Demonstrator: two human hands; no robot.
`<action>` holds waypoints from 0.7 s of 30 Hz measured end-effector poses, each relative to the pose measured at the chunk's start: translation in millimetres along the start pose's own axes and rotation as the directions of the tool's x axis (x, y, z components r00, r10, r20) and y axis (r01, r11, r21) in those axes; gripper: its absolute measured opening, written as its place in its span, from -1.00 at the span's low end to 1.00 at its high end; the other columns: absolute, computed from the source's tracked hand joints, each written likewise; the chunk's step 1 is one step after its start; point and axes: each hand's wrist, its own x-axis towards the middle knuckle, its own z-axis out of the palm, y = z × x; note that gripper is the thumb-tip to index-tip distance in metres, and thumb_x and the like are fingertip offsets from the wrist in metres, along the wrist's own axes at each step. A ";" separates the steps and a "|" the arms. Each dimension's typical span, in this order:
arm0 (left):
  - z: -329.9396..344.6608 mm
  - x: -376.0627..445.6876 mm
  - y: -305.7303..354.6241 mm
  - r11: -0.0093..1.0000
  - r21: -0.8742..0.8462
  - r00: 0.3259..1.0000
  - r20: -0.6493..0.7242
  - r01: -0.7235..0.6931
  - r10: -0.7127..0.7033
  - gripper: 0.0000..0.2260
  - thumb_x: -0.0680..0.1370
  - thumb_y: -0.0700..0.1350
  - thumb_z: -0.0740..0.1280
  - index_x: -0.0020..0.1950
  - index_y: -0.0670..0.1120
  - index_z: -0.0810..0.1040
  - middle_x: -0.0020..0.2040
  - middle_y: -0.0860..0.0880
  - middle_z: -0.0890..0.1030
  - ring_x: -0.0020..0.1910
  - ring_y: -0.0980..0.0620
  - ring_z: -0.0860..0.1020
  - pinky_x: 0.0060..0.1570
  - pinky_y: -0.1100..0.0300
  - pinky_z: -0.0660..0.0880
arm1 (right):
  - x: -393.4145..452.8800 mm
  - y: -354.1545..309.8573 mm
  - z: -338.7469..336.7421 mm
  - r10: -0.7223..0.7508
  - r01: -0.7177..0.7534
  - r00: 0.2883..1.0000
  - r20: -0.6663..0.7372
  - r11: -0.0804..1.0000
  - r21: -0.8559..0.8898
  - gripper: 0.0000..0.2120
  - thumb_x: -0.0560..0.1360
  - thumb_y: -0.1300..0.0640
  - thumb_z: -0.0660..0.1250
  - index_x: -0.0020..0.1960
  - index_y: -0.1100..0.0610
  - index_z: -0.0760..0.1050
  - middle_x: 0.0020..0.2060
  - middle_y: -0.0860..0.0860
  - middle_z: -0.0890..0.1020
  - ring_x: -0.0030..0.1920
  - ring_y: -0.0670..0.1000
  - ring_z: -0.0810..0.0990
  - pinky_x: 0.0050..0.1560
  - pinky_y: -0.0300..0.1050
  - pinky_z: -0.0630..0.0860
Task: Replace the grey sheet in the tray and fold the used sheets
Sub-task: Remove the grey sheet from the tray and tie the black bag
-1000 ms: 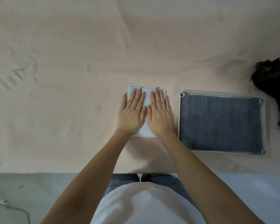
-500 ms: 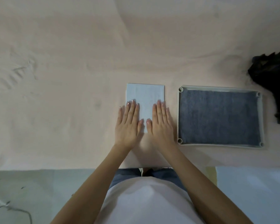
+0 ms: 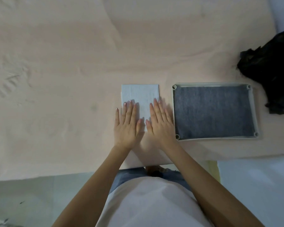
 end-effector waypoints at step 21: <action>35.1 3.7 161.1 0.991 0.049 0.992 0.040 -0.125 0.123 -0.48 0.60 0.05 0.03 0.52 -0.17 0.15 0.52 -0.16 0.17 0.51 -0.16 0.10 0.48 -0.11 0.02 | -84.1 233.2 -32.9 0.413 -0.404 0.897 -0.159 0.911 0.083 -0.49 0.59 0.10 0.04 0.47 0.35 0.18 0.48 0.24 0.20 0.50 0.20 0.13 0.49 0.14 0.06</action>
